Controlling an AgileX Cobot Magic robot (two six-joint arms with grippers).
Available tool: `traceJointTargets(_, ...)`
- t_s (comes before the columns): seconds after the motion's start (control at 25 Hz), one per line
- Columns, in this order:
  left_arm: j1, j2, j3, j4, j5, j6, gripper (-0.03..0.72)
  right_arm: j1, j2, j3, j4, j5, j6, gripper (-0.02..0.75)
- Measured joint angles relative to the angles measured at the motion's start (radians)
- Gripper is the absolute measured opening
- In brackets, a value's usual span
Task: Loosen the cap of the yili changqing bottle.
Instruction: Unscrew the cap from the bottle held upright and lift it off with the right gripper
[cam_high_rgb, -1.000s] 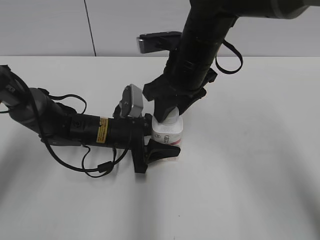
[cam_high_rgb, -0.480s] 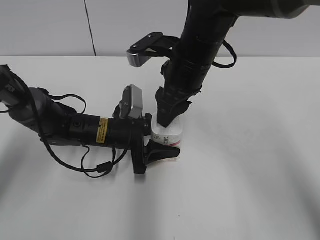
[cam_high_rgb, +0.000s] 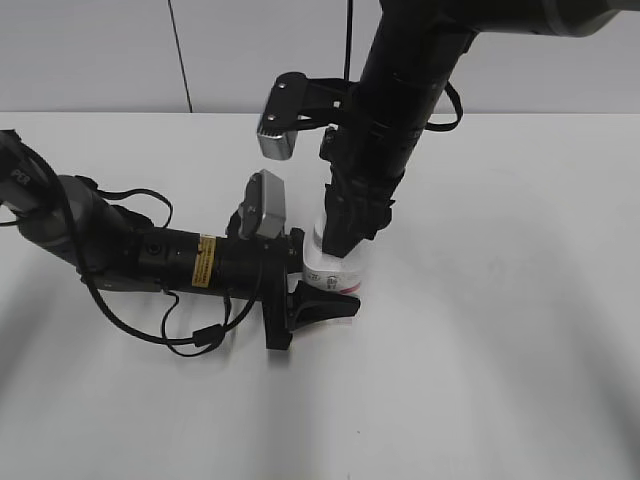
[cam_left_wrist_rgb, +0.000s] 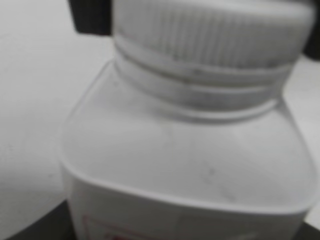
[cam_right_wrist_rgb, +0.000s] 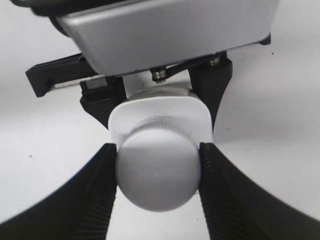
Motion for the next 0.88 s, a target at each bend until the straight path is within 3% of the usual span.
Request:
traceJointTargets(0.4,0.0,0.0,0.0,0.013,-0.011,-0.001,0.403,0.0,0.0,0.0,0.01,0.003,-0.222,0.396)
traceJointTargets(0.88,0.001,0.0,0.0,0.015,-0.011,-0.006,0.4,0.0,0.0,0.0,0.016,-0.008,-0.248,0.396)
